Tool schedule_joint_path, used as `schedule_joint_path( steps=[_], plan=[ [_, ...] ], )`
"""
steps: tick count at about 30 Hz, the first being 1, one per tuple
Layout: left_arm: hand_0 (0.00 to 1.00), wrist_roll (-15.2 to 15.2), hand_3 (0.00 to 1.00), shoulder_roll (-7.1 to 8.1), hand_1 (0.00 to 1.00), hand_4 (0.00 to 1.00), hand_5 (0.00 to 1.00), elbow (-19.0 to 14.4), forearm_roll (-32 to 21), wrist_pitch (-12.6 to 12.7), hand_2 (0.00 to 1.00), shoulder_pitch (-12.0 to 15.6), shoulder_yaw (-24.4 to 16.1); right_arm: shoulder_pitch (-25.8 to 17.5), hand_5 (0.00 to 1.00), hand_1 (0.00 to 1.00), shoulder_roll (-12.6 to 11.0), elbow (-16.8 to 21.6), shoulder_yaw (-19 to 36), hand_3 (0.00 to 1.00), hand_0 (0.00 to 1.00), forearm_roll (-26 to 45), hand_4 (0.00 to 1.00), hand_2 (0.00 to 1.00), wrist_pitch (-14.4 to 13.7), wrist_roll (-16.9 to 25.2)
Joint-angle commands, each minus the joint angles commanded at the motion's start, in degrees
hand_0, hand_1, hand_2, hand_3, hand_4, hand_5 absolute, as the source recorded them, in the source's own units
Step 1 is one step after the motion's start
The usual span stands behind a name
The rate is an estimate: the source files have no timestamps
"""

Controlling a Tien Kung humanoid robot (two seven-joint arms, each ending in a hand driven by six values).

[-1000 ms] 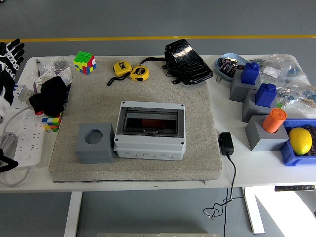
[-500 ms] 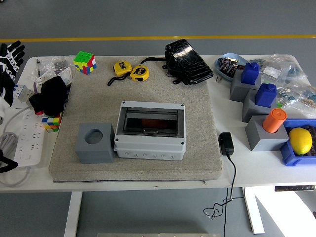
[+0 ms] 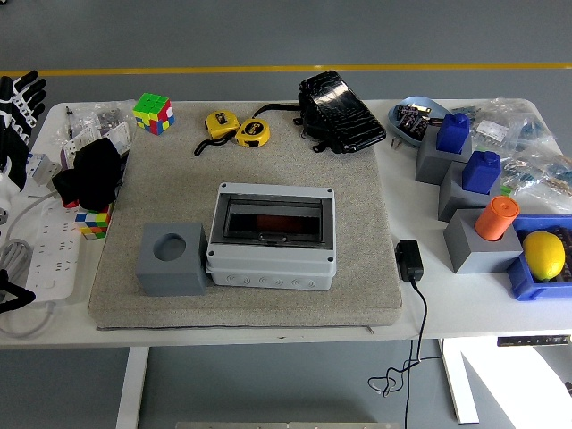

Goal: Fetch the battery,place it into the box,close the lid of the box

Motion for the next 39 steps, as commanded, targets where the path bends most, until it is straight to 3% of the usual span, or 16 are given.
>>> schedule_joint_path(
  steps=[39],
  plan=[
    [0.934, -0.5, 0.865, 0.02, 0.914, 0.998, 0.998, -0.5, -0.9, 0.9, 0.877, 0.9, 0.9, -0.4, 0.998, 0.783, -0.1, 0.0, -0.4, 0.822, 0.842, -0.3, 0.998, 0.765, 0.0, -0.2]
  ],
)
